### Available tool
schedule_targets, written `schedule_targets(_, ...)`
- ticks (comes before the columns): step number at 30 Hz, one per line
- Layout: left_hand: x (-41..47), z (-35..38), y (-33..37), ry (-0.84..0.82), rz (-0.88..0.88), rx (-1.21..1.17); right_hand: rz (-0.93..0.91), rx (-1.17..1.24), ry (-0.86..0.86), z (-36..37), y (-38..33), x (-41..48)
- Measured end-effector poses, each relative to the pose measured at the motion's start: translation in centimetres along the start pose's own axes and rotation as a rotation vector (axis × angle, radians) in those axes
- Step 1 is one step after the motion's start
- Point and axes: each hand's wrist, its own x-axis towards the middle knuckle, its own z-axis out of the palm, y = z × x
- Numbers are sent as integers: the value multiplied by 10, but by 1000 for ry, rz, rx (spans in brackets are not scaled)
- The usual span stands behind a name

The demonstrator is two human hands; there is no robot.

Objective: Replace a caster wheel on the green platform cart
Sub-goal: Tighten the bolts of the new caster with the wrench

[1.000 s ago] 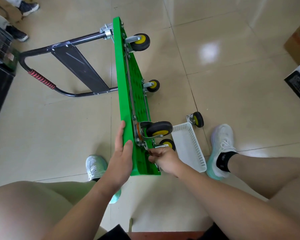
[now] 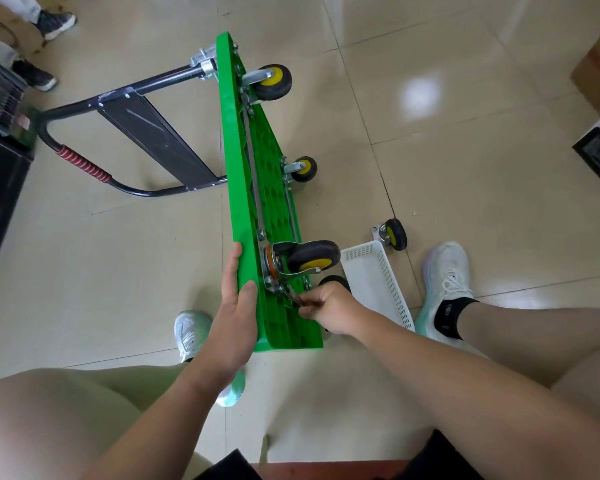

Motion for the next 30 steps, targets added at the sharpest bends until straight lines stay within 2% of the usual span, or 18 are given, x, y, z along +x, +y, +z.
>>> schedule_targets(6, -1, -1, -1, -10, -10, 27, 42, 144, 43, 19, -1, -20)
schedule_targets(15, 0, -4, -2, -8, -21, 80, 98, 165, 121, 27, -19, -37)
schedule_targets(18, 0, -5, 0, -41, -39, 54, 132, 262, 148, 31, -18, -40)
schedule_targets(22, -1, -7, 1, -58, -46, 17, 170, 394, 151, 35, -9, -42)
schedule_targets(30, 0, -9, 1, -64, -61, 56, 126, 376, 76, 38, -9, -49)
